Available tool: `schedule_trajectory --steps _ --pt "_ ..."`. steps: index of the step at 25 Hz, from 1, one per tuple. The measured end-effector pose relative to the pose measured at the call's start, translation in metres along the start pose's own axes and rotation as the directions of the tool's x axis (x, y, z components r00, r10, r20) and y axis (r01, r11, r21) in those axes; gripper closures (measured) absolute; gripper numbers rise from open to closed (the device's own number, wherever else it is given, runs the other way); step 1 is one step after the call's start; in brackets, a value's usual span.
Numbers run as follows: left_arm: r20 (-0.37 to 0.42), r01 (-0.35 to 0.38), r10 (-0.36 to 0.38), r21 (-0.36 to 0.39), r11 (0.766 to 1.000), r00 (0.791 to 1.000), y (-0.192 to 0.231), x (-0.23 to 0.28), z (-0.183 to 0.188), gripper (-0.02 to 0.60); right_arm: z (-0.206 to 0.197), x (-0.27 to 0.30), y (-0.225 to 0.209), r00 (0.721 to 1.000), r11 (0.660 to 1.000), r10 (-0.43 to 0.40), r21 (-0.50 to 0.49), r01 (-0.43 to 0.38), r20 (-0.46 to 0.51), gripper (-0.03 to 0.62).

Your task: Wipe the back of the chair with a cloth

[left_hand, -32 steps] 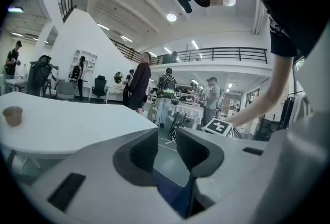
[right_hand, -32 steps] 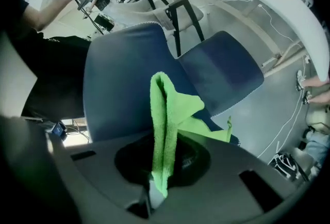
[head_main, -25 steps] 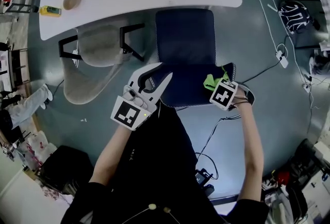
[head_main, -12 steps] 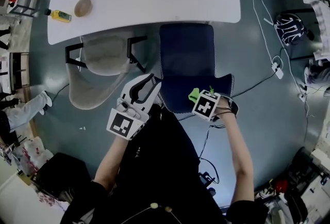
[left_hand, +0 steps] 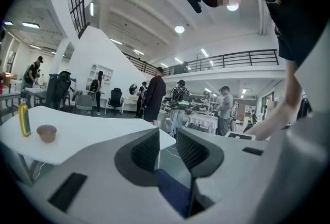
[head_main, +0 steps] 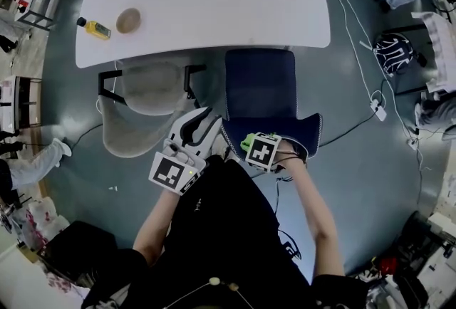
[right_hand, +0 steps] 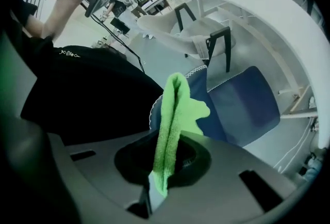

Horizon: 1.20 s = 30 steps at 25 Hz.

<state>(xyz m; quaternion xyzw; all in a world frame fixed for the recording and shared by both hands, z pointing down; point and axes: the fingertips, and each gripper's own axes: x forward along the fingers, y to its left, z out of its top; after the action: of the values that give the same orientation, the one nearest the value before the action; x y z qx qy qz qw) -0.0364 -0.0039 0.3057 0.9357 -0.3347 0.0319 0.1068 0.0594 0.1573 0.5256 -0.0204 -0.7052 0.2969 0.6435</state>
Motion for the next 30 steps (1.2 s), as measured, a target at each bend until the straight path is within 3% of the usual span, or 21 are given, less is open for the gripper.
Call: schedule_trajectory --steps 3,5,7,10,15,17,18,22,24,26,30 --pt "0.011 0.003 -0.003 -0.003 1.000 1.000 0.002 -0.002 0.003 0.480 0.018 -0.001 0.010 0.997 0.999 0.045 0.023 -0.046 0.056 0.576" --pt "0.017 0.006 -0.006 -0.002 1.000 1.000 0.003 -0.005 0.005 0.480 0.041 -0.005 0.020 0.985 0.995 0.078 0.049 -0.086 0.155 0.576" --pt "0.024 0.010 -0.010 -0.002 1.000 1.000 0.002 -0.008 0.009 0.480 0.063 -0.014 0.022 0.961 0.993 0.054 0.089 -0.081 0.272 0.576" --pt "0.034 0.014 -0.013 -0.015 1.000 0.999 0.000 -0.011 0.014 0.480 0.088 -0.037 0.015 0.884 0.977 -0.027 0.198 -0.075 0.466 0.576" --pt "0.042 0.028 -0.026 -0.054 0.998 0.999 -0.002 -0.012 0.019 0.480 0.099 -0.082 0.000 0.716 0.927 -0.206 0.367 -0.075 0.667 0.576" --pt "0.045 0.046 -0.043 -0.057 0.997 0.998 -0.004 -0.012 0.021 0.480 0.099 -0.105 -0.006 0.619 0.901 -0.301 0.429 -0.065 0.726 0.576" --pt "0.047 0.054 -0.051 -0.056 0.997 0.998 -0.005 -0.011 0.022 0.480 0.098 -0.120 -0.009 0.555 0.888 -0.350 0.455 -0.058 0.754 0.576" --pt "0.064 0.092 -0.088 -0.051 0.994 0.994 -0.014 -0.007 0.033 0.480 0.088 -0.183 -0.012 0.262 0.845 -0.512 0.534 -0.014 0.818 0.576" --pt "0.068 0.107 -0.102 -0.069 0.992 0.992 -0.018 -0.005 0.039 0.480 0.080 -0.211 -0.007 0.132 0.822 -0.566 0.569 0.019 0.814 0.576" --pt "0.069 0.123 -0.117 -0.089 0.988 0.991 -0.023 -0.001 0.046 0.480 0.070 -0.236 -0.001 0.025 0.793 -0.609 0.608 0.050 0.793 0.576" --pt "0.099 0.182 -0.172 -0.100 0.978 0.980 -0.038 0.002 0.067 0.480 0.045 -0.278 0.013 -0.159 0.709 -0.683 0.699 0.091 0.713 0.576"
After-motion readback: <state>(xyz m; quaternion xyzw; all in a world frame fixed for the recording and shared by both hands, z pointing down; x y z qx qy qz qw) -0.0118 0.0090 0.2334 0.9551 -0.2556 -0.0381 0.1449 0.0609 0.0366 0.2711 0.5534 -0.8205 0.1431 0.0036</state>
